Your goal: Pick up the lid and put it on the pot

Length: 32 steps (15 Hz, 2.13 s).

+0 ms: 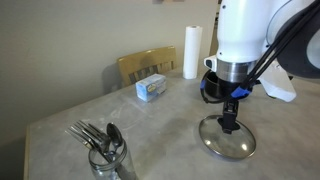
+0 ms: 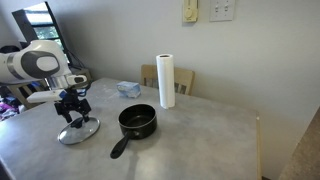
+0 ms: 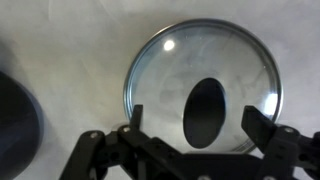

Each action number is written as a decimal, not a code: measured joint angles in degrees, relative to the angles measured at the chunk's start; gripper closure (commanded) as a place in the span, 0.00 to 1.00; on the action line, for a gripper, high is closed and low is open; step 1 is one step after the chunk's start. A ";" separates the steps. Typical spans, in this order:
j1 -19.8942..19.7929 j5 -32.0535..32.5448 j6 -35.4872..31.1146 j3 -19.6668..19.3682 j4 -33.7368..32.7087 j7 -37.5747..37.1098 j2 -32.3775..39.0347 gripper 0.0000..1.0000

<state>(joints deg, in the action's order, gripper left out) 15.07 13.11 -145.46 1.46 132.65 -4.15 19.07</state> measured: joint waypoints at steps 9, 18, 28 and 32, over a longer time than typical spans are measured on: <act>-5.80 -15.28 -0.84 6.55 -0.67 7.74 0.01 0.00; -5.93 -9.39 -5.05 5.08 0.26 7.31 0.18 0.00; -6.02 -8.55 -5.44 4.39 1.43 7.21 1.14 0.42; -6.15 -9.33 -5.93 4.82 1.47 7.75 1.15 0.70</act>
<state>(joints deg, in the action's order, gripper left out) 8.92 3.78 -151.39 6.28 134.13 3.59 20.22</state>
